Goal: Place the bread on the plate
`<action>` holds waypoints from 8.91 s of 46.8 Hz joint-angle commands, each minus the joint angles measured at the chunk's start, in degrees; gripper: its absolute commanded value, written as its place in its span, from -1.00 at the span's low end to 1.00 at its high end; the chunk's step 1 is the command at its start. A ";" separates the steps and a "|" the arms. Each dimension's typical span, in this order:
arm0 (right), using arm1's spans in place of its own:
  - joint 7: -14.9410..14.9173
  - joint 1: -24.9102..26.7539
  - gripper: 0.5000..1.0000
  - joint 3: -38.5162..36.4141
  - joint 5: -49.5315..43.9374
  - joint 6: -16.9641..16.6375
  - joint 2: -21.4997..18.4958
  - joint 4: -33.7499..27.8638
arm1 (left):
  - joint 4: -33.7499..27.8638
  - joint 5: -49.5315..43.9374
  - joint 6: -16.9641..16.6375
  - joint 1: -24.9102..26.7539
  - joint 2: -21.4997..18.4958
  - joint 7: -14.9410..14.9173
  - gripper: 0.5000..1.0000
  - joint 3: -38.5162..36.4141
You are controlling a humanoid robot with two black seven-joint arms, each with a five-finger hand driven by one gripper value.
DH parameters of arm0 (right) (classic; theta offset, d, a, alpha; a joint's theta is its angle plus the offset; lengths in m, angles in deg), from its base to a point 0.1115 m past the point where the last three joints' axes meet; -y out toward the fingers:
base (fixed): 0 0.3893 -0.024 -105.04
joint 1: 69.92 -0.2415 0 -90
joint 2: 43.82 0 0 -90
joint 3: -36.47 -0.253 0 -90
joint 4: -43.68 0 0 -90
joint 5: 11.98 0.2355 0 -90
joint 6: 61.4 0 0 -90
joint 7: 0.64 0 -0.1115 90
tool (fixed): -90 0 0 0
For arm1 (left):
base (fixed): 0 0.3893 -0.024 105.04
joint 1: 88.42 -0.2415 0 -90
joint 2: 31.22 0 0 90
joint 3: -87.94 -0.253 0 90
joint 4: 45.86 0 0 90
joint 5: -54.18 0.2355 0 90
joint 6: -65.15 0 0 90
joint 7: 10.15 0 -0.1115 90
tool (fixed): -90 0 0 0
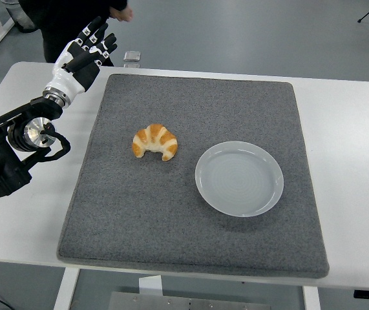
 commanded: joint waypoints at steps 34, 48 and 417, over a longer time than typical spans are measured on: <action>-0.07 0.00 0.81 -0.05 0.01 0.00 0.00 0.03 | 0.01 0.00 0.00 -0.01 -0.01 0.00 0.99 0.08; 0.02 0.00 0.81 -0.05 0.01 0.00 0.00 -0.06 | 0.18 0.00 0.00 -0.01 -0.01 0.00 0.99 0.08; 0.02 0.53 0.81 0.03 0.01 0.09 0.00 -0.15 | -17.57 55.11 -36.56 15.82 15.02 3.08 0.03 -46.94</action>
